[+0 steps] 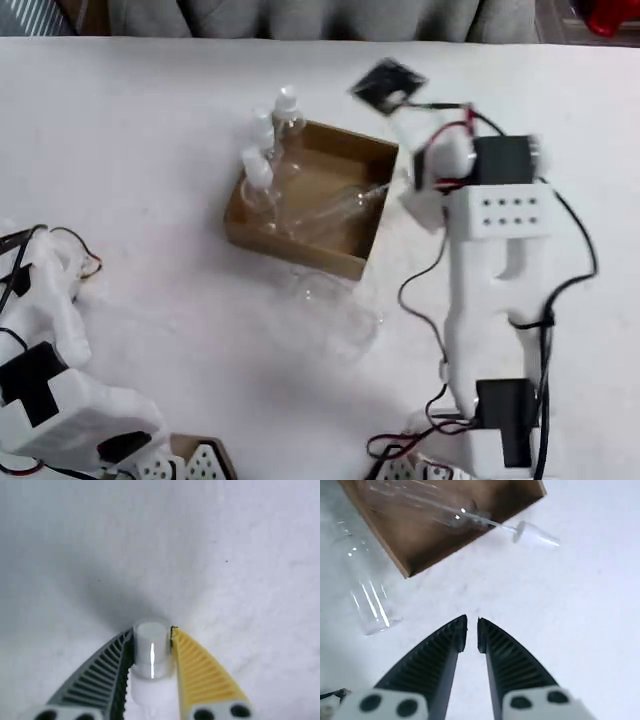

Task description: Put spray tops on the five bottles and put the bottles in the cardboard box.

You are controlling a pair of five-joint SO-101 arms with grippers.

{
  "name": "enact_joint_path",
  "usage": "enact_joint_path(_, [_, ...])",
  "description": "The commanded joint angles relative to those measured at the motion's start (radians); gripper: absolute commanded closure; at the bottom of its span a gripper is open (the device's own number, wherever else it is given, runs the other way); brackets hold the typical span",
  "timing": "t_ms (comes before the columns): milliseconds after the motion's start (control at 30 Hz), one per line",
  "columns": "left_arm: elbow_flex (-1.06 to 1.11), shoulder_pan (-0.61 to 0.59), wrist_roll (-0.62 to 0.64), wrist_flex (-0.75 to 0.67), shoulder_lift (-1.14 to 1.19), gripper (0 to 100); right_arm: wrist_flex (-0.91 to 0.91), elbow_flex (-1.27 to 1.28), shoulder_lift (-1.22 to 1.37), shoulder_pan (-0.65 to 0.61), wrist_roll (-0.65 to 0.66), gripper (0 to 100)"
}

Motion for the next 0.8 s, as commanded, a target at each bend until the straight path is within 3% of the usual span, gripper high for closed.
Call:
enact_joint_path(0, [-0.038, -0.007, 0.006, -0.017, -0.007, 98, 0.007, -0.015, 0.038, 0.084, 0.006, 98.1])
enact_joint_path(200, [-0.038, -0.007, 0.006, -0.017, -0.007, 98, -0.018, -0.140, 0.219, 0.166, -0.138, 97.8])
enact_joint_path(433, [-0.038, -0.007, 0.006, -0.017, -0.007, 98, 0.016, -0.439, 0.492, 0.174, -0.394, 86.5])
enact_joint_path(667, [-0.038, 0.015, 0.006, -0.017, -0.007, 98, 0.015, -0.729, 0.723, 0.154, -0.816, 85.8])
enact_joint_path(767, [-0.038, 0.015, 0.006, -0.017, -0.007, 98, 0.015, -0.815, 0.789, 0.151, -0.973, 81.1])
